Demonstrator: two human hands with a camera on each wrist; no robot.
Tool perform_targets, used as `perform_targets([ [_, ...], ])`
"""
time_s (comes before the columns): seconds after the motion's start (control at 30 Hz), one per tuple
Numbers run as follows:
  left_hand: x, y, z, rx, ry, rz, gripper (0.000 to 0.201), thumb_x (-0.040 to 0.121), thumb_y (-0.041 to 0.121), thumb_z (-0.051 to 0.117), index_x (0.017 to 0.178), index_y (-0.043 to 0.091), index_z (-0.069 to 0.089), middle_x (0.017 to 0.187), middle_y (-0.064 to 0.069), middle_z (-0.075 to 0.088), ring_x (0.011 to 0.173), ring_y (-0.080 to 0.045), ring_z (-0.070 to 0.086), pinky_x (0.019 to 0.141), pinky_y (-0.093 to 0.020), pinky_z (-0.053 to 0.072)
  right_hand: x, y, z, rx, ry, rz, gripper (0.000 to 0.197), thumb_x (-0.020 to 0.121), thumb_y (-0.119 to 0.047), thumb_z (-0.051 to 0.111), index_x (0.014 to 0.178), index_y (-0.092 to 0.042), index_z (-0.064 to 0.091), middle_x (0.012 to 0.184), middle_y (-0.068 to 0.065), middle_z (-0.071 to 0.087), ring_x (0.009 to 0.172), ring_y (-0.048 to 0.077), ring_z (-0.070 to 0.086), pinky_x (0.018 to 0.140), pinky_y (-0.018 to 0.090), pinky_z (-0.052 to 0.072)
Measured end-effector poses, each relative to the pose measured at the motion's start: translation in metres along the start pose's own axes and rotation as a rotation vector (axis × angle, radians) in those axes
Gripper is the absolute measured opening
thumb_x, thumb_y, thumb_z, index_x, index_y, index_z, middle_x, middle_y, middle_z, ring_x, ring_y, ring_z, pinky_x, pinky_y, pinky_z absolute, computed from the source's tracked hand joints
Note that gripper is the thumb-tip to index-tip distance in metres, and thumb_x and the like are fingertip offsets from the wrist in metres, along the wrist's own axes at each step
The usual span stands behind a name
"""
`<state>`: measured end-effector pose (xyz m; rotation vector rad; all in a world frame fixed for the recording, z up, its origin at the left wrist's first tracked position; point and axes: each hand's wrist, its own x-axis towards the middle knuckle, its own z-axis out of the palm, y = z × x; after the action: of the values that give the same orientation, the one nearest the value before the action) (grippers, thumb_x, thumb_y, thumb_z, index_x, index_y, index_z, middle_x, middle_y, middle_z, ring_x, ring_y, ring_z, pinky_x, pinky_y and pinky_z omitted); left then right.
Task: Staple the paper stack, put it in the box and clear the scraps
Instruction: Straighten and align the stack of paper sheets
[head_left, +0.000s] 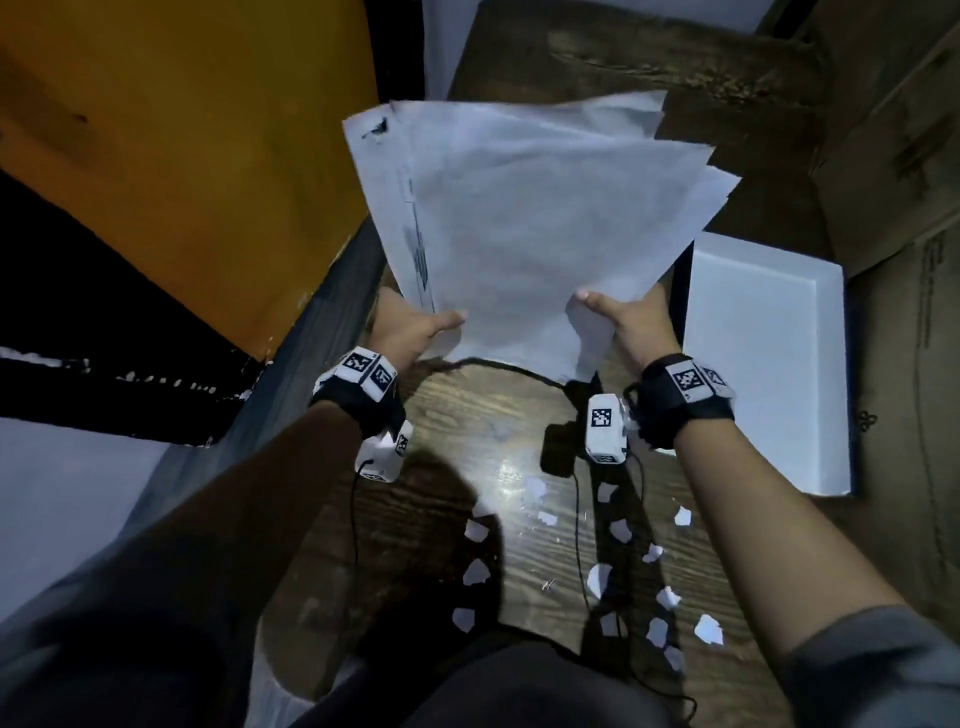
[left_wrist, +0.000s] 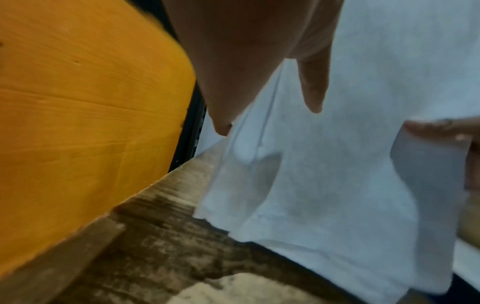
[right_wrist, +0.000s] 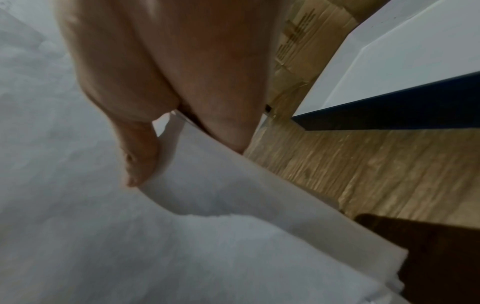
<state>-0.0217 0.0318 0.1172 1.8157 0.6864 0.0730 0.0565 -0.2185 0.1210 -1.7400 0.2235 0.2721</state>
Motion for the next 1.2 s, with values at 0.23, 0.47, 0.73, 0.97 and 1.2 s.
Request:
perform_targets([
  [0.23,-0.042,0.003,-0.043,-0.098,0.076,0.053,0.022,0.076,0.002,0.081,0.084,-0.011,0.066,0.099,-0.041,0.065,0.090,-0.028,0.068,0.063,-0.032,0.053,-0.055,-0.012,0.019,0.011,-0.049,-0.087,0.058,0.064,-0.029,0.088,0.108,-0.003,0.061,0.107,0.010,0.068,0.100,0.015,0.067,0.096,0.036,0.052],
  [0.47,-0.048,-0.016,-0.068,-0.181,-0.152,-0.018,0.023,0.074,0.003,0.079,0.097,0.007,0.073,0.110,-0.015,0.072,0.105,-0.027,0.069,0.097,-0.041,0.055,-0.080,-0.016,0.031,0.092,-0.207,-0.146,0.046,0.070,0.013,0.071,0.103,-0.017,0.064,0.108,0.010,0.068,0.105,0.023,0.065,0.093,0.044,0.054],
  [0.73,-0.057,-0.005,-0.076,-0.077,-0.275,-0.031,0.020,0.083,-0.009,0.067,0.096,0.006,0.065,0.103,-0.009,0.066,0.092,-0.003,0.067,0.095,-0.036,0.051,-0.103,-0.012,0.045,0.017,-0.188,-0.141,0.046,0.070,0.018,0.066,0.097,-0.019,0.061,0.102,0.006,0.066,0.101,0.022,0.063,0.096,0.044,0.051],
  [0.97,-0.060,-0.015,-0.095,-0.101,-0.255,0.048,0.034,0.079,-0.015,0.064,0.102,0.009,0.067,0.108,-0.009,0.067,0.100,-0.021,0.066,0.078,-0.019,0.057,-0.112,-0.003,0.038,0.028,-0.173,-0.128,0.042,0.073,0.018,0.066,0.100,-0.014,0.062,0.099,0.004,0.068,0.092,0.010,0.067,0.089,0.032,0.054],
  [1.2,-0.046,-0.019,-0.106,-0.130,-0.315,-0.026,0.035,0.071,-0.007,0.080,0.089,0.020,0.068,0.084,0.015,0.074,0.078,0.007,0.069,0.071,-0.013,0.056,-0.116,-0.004,0.032,0.076,-0.202,-0.121,0.047,0.072,0.009,0.075,0.112,-0.012,0.062,0.115,0.014,0.068,0.109,0.023,0.066,0.090,0.036,0.056],
])
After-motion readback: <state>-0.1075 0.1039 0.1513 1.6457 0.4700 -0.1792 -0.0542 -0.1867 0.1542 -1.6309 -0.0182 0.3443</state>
